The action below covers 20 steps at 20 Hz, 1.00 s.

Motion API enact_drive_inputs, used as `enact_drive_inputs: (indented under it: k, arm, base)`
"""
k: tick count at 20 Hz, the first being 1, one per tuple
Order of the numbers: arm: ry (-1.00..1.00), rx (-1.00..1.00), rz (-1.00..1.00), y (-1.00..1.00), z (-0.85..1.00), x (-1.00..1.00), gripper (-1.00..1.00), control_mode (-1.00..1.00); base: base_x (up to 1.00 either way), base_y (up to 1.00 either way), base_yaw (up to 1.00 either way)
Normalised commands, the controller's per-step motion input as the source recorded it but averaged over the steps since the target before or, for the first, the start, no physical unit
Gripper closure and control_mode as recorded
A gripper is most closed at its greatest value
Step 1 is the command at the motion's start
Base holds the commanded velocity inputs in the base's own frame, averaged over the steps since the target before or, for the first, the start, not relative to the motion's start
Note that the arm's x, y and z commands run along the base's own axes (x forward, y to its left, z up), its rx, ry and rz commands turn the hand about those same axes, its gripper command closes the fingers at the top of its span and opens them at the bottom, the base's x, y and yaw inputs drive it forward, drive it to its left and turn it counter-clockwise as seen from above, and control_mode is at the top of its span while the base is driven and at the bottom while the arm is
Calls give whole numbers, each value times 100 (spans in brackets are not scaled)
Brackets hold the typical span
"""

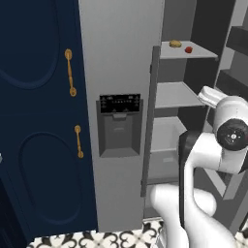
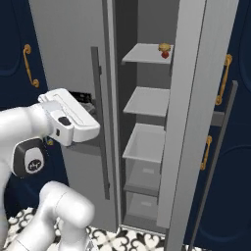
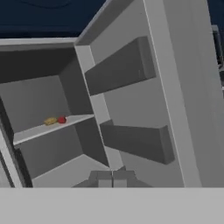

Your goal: Take the strawberry from the fridge and place it on top of the pancake, located on the dining counter.

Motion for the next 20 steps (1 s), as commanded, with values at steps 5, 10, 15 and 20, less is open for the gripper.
enact_drive_inputs:
  k: [5, 10, 15, 20]
  arm:
    - [0, -1, -31, -77, -41, 58, 100, -100]
    - [1, 0, -11, -48, -1, 55, 100, -100]
    - [0, 3, 0, -51, -15, 84, 100, -100]
    - [0, 8, 0, -51, -14, 61, 100, -100]
  base:
    - [0, 0, 0]
    - [0, 0, 0]
    - [0, 0, 0]
    - [0, 0, 0]
